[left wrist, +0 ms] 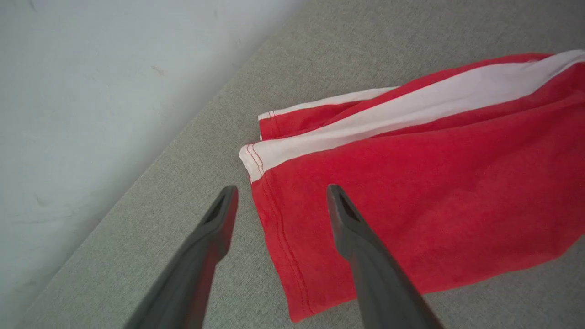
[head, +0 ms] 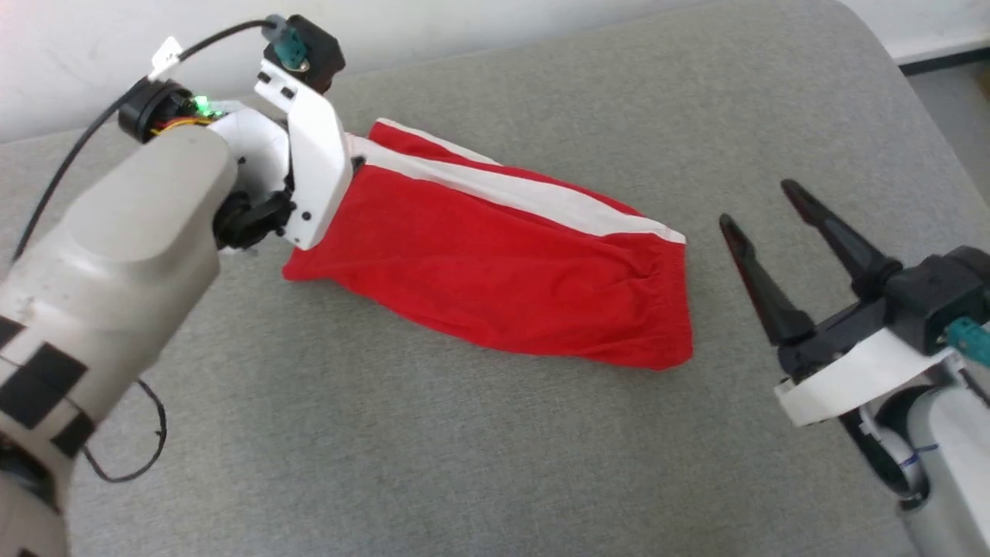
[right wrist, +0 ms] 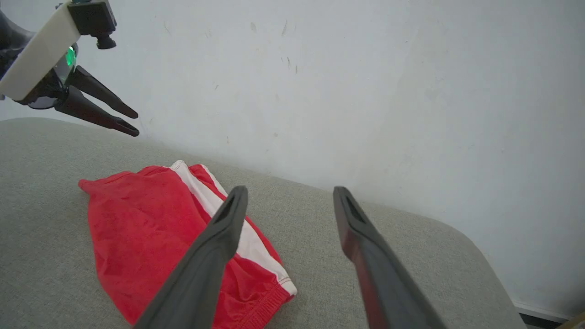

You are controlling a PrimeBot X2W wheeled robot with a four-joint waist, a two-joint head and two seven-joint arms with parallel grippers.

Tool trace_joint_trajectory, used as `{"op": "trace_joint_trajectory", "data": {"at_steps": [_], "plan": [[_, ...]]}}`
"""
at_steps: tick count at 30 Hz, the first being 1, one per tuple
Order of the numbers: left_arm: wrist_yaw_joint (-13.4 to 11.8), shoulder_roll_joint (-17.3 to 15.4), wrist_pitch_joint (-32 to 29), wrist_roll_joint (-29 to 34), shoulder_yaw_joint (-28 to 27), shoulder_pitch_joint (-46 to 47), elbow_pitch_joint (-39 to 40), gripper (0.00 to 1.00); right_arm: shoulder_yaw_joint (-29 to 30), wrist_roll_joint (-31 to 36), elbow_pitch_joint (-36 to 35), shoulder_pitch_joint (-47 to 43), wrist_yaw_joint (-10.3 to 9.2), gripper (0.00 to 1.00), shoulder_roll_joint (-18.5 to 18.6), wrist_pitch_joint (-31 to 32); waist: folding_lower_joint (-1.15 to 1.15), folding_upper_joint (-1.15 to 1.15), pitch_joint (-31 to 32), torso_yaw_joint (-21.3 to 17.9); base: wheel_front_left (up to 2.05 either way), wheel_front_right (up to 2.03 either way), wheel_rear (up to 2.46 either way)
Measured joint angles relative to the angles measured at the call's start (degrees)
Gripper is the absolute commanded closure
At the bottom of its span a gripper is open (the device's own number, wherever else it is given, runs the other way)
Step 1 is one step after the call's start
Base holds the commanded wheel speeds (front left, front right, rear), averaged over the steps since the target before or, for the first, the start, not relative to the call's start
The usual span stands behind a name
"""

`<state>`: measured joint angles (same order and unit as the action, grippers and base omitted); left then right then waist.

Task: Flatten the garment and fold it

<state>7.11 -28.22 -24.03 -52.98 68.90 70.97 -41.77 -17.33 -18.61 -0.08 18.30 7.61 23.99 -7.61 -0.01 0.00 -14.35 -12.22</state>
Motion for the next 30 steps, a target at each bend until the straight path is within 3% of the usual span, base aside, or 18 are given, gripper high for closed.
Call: {"op": "trace_joint_trajectory", "data": {"at_steps": [6, 21, 22, 23, 27, 30], "plan": [[0.00, -2.83, -10.05, -4.20, 2.74, 1.18, 1.55, 0.00, -0.34, 0.98, -0.53, -0.96, 0.00, 0.00, -2.96, -0.18, 0.01, 0.00, -1.74, -2.05, 0.00, 0.00, 0.00], [0.00, -5.17, -18.62, 0.42, 3.05, -0.34, 0.90, 0.00, -3.36, 1.42, 4.66, 2.55, 0.00, 0.00, -6.20, -3.25, 0.00, 0.00, -8.10, -6.88, 0.00, 0.00, 0.00], [0.00, -5.47, -18.83, 0.42, 2.91, -0.34, 1.51, 0.64, -3.39, 1.40, 4.83, 2.87, 0.00, 0.00, -6.20, -3.25, 0.00, 0.00, -8.33, -7.01, 0.00, 0.00, 0.00], [0.00, -5.77, -18.84, 0.42, 2.80, -0.34, 2.04, 1.00, -3.61, 1.38, 4.95, 3.25, 0.00, 0.00, -6.08, -3.18, 0.00, 0.00, -8.48, -7.09, 0.00, 0.00, 0.00], [0.00, -5.67, -18.15, 0.38, 2.98, -0.73, 3.44, 1.00, -5.53, 1.19, 5.26, 6.21, 0.00, 0.00, -3.59, -1.02, 0.01, 0.00, -8.03, -6.95, 0.00, 0.00, 0.00], [0.00, -5.56, -16.53, 0.29, 3.26, -1.42, 3.56, 1.00, -7.62, -0.66, 4.82, 10.33, 0.00, 0.00, 0.29, 2.89, 0.02, 0.00, -7.22, -6.75, 0.00, 0.00, 0.00]]}}
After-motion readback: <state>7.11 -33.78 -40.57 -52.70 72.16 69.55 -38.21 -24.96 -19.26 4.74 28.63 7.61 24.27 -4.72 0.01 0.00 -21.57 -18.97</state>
